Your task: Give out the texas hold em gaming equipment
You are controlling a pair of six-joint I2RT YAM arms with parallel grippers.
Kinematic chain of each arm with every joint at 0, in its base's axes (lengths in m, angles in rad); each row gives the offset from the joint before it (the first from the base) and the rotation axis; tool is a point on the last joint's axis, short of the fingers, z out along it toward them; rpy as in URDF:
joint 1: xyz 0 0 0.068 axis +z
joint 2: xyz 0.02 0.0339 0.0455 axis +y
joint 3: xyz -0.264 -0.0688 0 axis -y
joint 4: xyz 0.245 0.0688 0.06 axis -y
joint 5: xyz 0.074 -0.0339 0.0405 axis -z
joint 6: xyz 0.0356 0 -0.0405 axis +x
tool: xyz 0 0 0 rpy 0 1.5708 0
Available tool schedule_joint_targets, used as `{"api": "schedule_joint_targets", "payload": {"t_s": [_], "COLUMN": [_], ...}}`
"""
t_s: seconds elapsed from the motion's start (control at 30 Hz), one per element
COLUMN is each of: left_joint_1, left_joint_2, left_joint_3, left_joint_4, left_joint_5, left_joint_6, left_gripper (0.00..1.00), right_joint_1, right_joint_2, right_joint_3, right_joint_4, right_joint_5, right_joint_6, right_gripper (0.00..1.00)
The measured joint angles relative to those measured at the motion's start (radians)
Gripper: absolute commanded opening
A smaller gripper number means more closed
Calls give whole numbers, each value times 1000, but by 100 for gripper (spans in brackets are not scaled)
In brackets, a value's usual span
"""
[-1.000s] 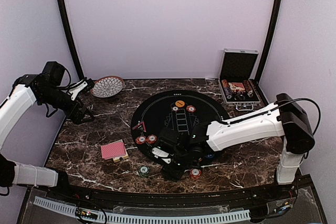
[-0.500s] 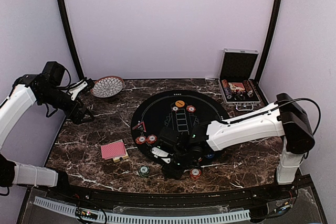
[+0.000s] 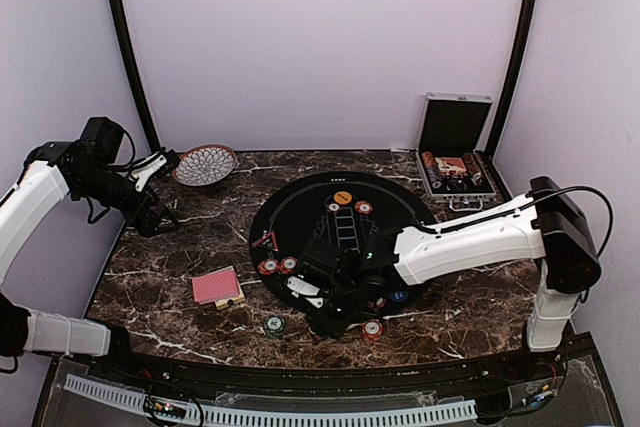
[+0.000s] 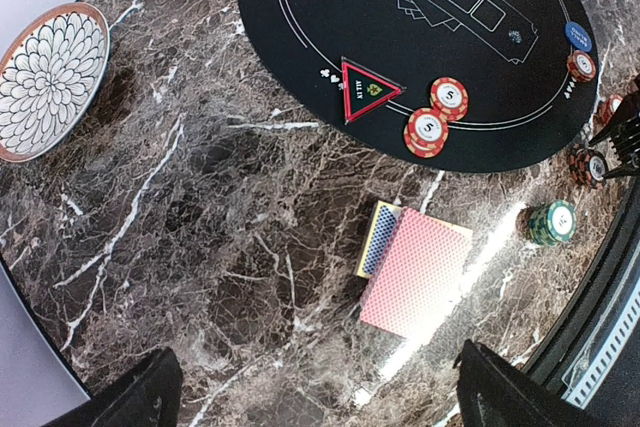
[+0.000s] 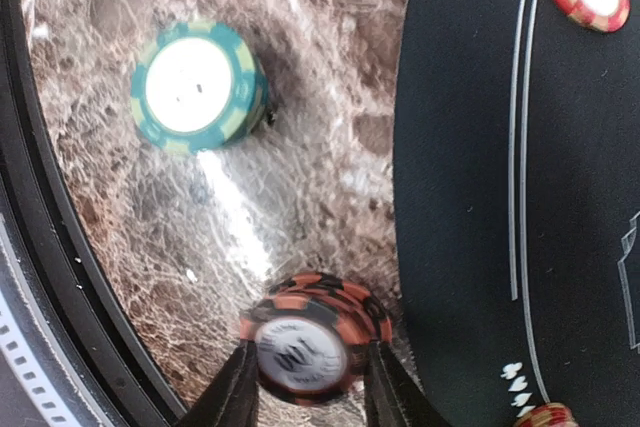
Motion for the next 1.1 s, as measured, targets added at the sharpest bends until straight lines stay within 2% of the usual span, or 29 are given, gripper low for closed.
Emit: {"api": "schedule_joint_targets", "payload": {"t_s": [0.23, 0.27, 0.33, 0.4, 0.53, 0.6, 0.8, 1.1], "left_joint_1": [0, 0, 0, 0, 0, 0, 0, 0], "left_joint_2": [0, 0, 0, 0, -2, -3, -4, -4], "left_joint_3": [0, 0, 0, 0, 0, 0, 0, 0], "left_joint_4": [0, 0, 0, 0, 0, 0, 0, 0], "left_joint_5": [0, 0, 0, 0, 0, 0, 0, 0], "left_joint_6": [0, 0, 0, 0, 0, 0, 0, 0], "left_gripper": [99, 99, 99, 99, 99, 99, 99, 99], "right_joint_1": [0, -2, -8, -12, -16, -16, -4, 12], "right_joint_2": [-23, -26, -29, -32, -34, -35, -34, 7], "right_joint_3": [35, 41, 50, 57, 56, 54, 49, 49], "right_joint_4": [-23, -28, -31, -37, -44, -44, -44, -42], "right_joint_5": [16, 16, 15, 23, 29, 29, 25, 15], "right_joint_6": [-3, -3, 1, -6, -6, -9, -18, -37], "right_gripper": [15, 19, 37, 50, 67, 72, 77, 75]}}
